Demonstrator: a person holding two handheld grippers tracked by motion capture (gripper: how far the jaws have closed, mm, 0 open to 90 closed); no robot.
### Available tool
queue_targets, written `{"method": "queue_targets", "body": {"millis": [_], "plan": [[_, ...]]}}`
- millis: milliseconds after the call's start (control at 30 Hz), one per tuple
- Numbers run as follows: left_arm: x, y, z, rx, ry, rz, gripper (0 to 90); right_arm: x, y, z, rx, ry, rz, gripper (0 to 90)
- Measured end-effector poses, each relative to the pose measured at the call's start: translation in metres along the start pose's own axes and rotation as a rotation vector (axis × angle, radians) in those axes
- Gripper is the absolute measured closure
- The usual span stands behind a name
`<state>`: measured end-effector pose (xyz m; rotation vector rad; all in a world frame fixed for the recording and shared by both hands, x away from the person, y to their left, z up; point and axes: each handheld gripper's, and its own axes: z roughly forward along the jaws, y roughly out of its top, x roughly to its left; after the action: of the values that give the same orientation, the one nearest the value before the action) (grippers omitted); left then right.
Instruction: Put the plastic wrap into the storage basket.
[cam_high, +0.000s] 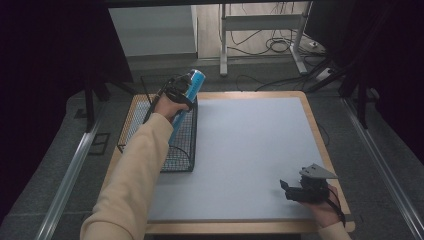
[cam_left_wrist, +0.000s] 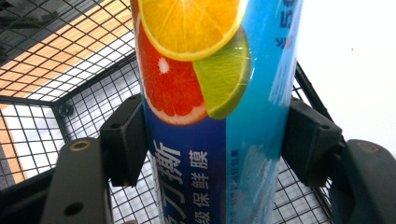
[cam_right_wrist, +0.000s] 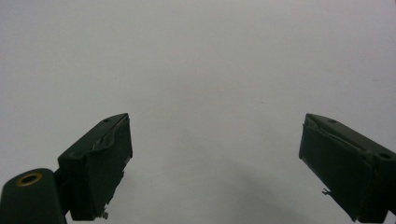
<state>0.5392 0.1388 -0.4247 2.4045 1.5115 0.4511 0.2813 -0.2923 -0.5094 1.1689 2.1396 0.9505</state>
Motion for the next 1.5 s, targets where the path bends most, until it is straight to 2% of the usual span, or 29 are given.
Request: {"method": "queue_targets", "body": {"millis": [167, 400, 533, 667, 733, 933, 1100, 1267, 1333, 1500], "plan": [[-0.002, 0.000, -0.001, -0.010, 0.014, 0.021, 30.2, 0.000, 0.000, -0.001, -0.003, -0.001, 0.000, 9.9], [0.000, -0.002, -0.008, -0.023, 0.021, 0.020, 20.1, 0.000, 0.000, -0.001, -0.004, 0.000, 0.000, 9.9], [0.002, -0.007, -0.020, -0.074, -0.007, -0.020, 16.9, 0.000, 0.001, -0.001, -0.004, 0.001, -0.001, 10.0], [-0.002, -0.016, -0.036, -0.122, -0.076, -0.033, 15.2, 0.001, 0.001, -0.002, -0.004, 0.001, 0.000, 10.0], [-0.009, -0.022, -0.045, -0.149, -0.104, -0.023, 15.2, 0.001, 0.001, -0.002, -0.006, 0.001, -0.003, 9.9], [-0.036, -0.046, -0.079, -0.247, -0.173, 0.057, 15.0, 0.003, 0.002, -0.003, -0.009, 0.000, -0.004, 10.0], [-0.056, -0.068, -0.103, -0.295, -0.235, 0.111, 14.9, 0.005, 0.003, -0.005, -0.017, 0.001, -0.007, 9.9], [-0.075, -0.090, -0.109, -0.327, -0.287, 0.156, 15.0, 0.006, 0.004, -0.006, -0.020, 0.000, -0.007, 9.9], [-0.084, -0.100, -0.111, -0.349, -0.313, 0.163, 15.2, 0.006, 0.004, -0.006, -0.021, 0.001, -0.007, 10.0], [-0.107, -0.123, -0.116, -0.404, -0.372, 0.214, 15.9, 0.007, 0.004, -0.006, -0.022, 0.000, -0.008, 9.9]]}}
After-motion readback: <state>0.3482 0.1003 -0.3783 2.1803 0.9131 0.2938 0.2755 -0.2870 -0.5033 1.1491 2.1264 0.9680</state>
